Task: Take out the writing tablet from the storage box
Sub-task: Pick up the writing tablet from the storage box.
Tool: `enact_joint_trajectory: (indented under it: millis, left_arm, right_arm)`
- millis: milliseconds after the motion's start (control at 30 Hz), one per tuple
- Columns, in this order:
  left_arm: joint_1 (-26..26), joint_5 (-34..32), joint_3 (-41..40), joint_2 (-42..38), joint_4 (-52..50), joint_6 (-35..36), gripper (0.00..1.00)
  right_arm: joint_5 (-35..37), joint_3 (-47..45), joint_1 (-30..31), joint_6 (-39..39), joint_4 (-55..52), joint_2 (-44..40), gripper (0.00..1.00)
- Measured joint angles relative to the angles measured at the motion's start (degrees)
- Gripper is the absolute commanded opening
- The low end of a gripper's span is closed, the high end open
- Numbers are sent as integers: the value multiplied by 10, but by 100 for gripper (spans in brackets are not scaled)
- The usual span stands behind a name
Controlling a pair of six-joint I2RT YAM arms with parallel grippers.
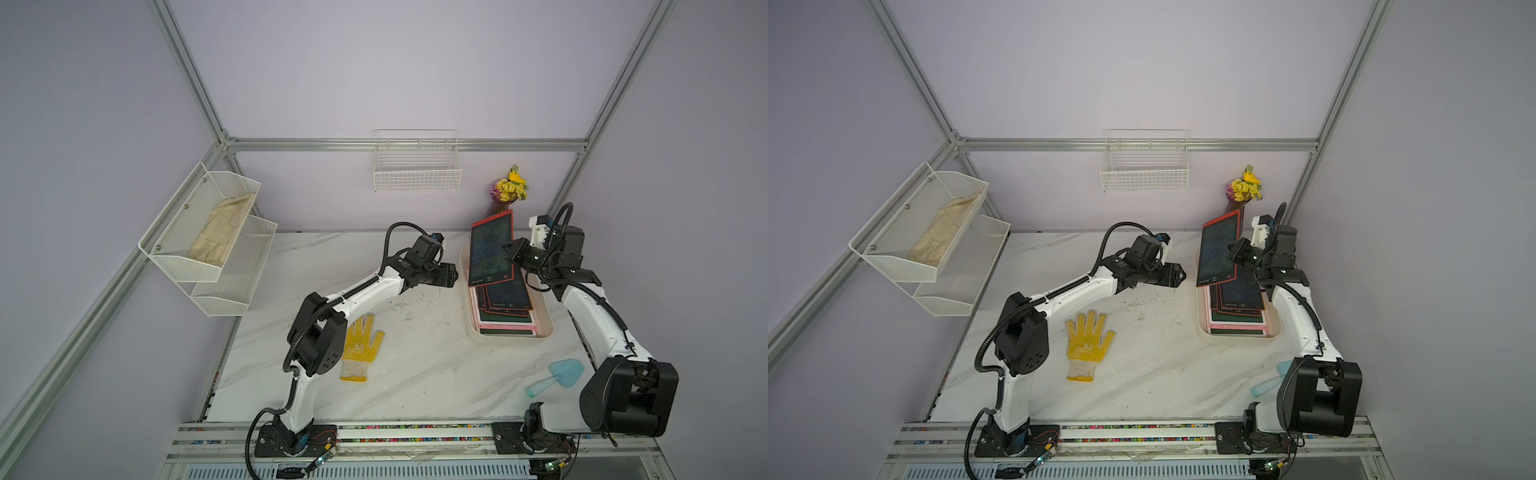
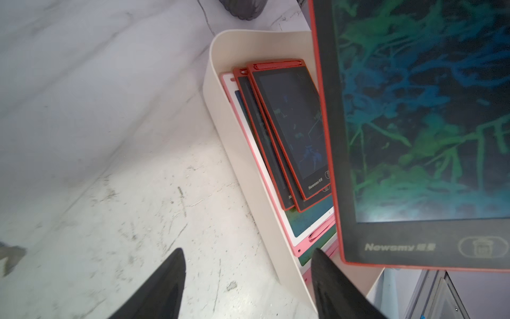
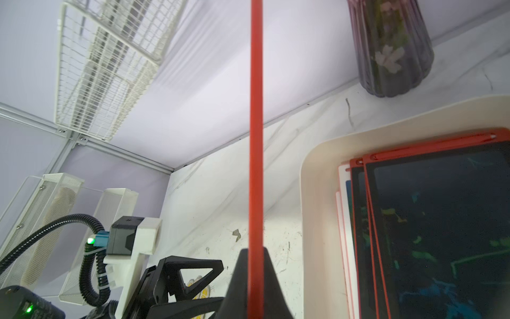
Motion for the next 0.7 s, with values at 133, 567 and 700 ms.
enact_joint_trajectory:
  millis: [133, 567, 700]
  left_arm:
    - [25, -21, -66, -81, 2, 10, 71]
    - [123, -71, -265, -295, -17, 24, 76]
    - [151, -76, -315, -368, -32, 28, 76]
  right_arm:
    - [8, 11, 38, 21, 5, -4, 0]
    - [79, 18, 231, 110, 74, 74, 0]
    - [108, 21, 275, 138, 113, 116, 0]
